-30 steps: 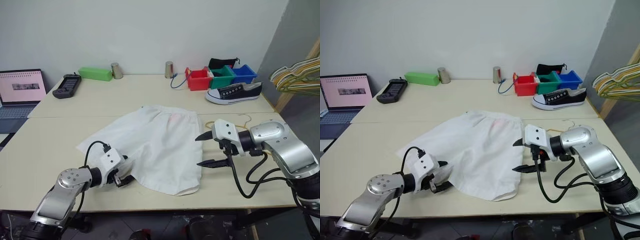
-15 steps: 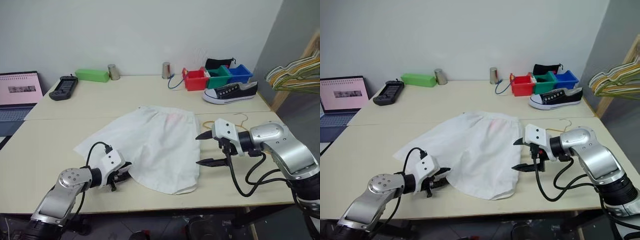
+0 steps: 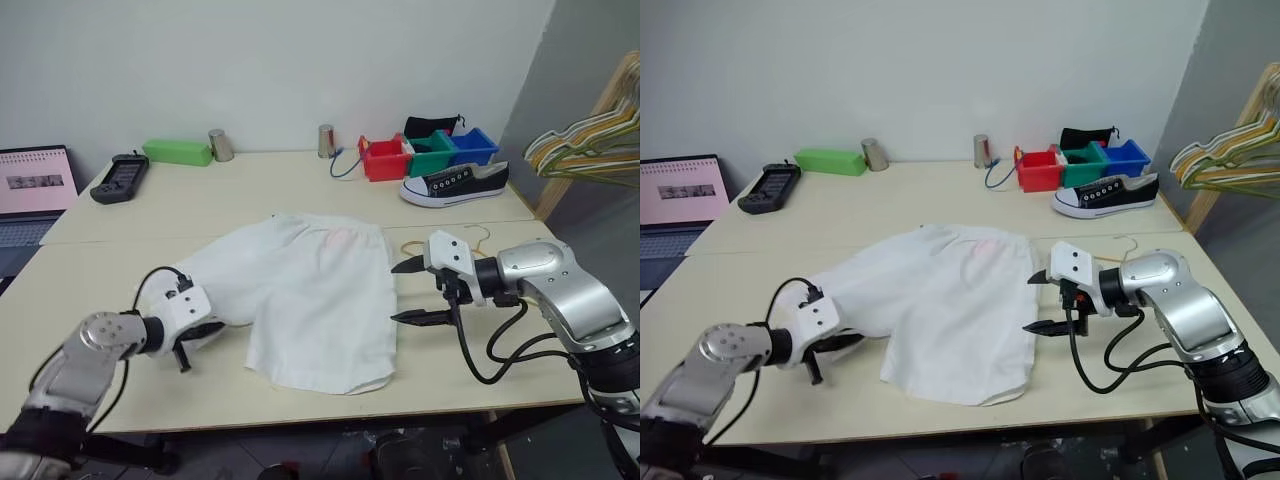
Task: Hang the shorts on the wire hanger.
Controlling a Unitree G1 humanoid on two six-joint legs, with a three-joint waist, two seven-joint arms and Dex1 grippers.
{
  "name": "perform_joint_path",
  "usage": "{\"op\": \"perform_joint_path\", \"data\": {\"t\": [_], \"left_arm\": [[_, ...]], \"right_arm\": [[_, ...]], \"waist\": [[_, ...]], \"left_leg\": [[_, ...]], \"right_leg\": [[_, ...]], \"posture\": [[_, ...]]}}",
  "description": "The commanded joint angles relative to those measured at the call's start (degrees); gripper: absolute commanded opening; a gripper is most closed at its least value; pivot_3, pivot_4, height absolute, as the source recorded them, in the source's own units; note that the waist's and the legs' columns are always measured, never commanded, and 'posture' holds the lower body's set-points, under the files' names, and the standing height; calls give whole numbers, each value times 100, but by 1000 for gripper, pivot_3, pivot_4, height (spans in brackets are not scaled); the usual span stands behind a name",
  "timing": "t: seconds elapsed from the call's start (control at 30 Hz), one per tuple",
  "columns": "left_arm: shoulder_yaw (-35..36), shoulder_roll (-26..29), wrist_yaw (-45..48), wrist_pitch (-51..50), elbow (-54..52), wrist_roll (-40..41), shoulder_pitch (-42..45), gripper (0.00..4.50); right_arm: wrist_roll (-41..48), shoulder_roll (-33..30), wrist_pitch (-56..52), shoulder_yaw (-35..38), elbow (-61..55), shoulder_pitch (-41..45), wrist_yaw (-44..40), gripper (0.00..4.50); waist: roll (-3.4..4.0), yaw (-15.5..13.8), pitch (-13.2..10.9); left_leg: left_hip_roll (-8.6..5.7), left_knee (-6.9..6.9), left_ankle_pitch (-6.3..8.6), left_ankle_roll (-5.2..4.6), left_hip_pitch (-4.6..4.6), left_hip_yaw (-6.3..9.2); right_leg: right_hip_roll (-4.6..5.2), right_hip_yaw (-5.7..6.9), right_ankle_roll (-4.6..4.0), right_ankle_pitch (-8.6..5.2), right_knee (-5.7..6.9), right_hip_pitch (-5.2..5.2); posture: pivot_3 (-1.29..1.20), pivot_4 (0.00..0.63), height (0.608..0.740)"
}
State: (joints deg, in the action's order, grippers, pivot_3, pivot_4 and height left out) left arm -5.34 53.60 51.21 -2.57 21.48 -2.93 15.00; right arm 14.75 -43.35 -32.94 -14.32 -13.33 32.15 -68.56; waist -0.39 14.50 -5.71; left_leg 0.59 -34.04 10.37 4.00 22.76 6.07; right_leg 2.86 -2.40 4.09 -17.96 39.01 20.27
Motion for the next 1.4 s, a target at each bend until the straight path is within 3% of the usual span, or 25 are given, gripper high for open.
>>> {"op": "perform_joint_path", "data": {"t": [0.03, 0.3, 0.47, 0.5, 0.63, 0.77, 0.93, 1.13, 1.23, 1.4], "left_arm": [[-232, -112, -744, 830, 1463, -710, 1004, 31], [-947, -643, -2749, 2098, 3881, -2043, 2966, 31], [-1026, -770, -2769, 2412, 4343, -2129, 3250, 31], [-953, -749, -2545, 2455, 4347, -2009, 3198, 480], [-722, -540, -1752, 2476, 4089, -1614, 2857, 1177], [-370, -270, -908, 2098, 3147, -1033, 2254, 2073], [231, 98, -405, 1012, 1165, -432, 1250, 3081], [1018, 556, 396, -820, -1539, 530, -129, 4220], [1539, 531, 777, -2281, -3162, 1645, -740, 4220], [1914, 301, 671, -3792, -4760, 2786, -1431, 4220]], "right_arm": [[34, -15, 57, 97, -81, 136, 36, 4500], [54, 10, -53, 114, -108, 216, 123, 4500], [54, 77, -101, 72, -103, 282, 185, 4500], [52, 92, -108, 62, -103, 291, 190, 4500], [22, 145, -68, 20, -43, 317, 191, 4500], [-100, 194, 169, -95, 162, 393, 126, 4500], [-390, 408, 786, -309, 936, 755, 36, 4500], [-1287, 843, 2505, -762, 2685, 1501, 75, 4500], [-1891, 1243, 3671, -1080, 4058, 2092, 280, 4500], [-3224, 1633, 5761, -1723, 6172, 2974, 1317, 4500]], "waist": [[-2, -2, 0], [-24, 8, 7], [-25, 102, 7], [-25, 130, 7], [-25, 219, 7], [-27, 288, 6], [-28, 243, 5], [-21, 95, -1], [-19, 6, -8], [-15, -135, -10]], "left_leg": [[0, 0, 0, 0, 1, -1], [-11, 0, 0, 0, 16, 2], [-15, 0, 0, 1, 15, -1], [-15, 1, 0, 1, 15, 0], [-14, 1, -1, 1, 13, 0], [-11, 2, -1, 1, 12, 1], [-10, 1, -1, 1, 9, 3], [-6, 4, -1, 0, 1, 2], [-4, 4, -1, 0, -1, 0], [-4, 4, -1, 0, -4, 1]], "right_leg": [[1, -2, 2, 1, -2, 1], [12, 4, 10, 1, -4, 5], [17, 4, 15, 0, -3, 5], [17, 5, 15, 0, -2, 4], [17, 5, 15, 0, 0, 4], [16, 6, 14, 0, 4, 4], [17, 5, 14, 0, 5, 1], [12, 0, 11, 0, 10, 0], [9, -1, 10, 0, 9, -1], [8, -1, 7, -1, 7, -5]], "posture": [[-255, 23, 740], [-272, 22, 740], [-272, 25, 740], [-264, 27, 740], [-248, 29, 740], [-220, 33, 740], [-182, 39, 740], [-139, 47, 740], [-124, 46, 740], [-99, 40, 740]]}}
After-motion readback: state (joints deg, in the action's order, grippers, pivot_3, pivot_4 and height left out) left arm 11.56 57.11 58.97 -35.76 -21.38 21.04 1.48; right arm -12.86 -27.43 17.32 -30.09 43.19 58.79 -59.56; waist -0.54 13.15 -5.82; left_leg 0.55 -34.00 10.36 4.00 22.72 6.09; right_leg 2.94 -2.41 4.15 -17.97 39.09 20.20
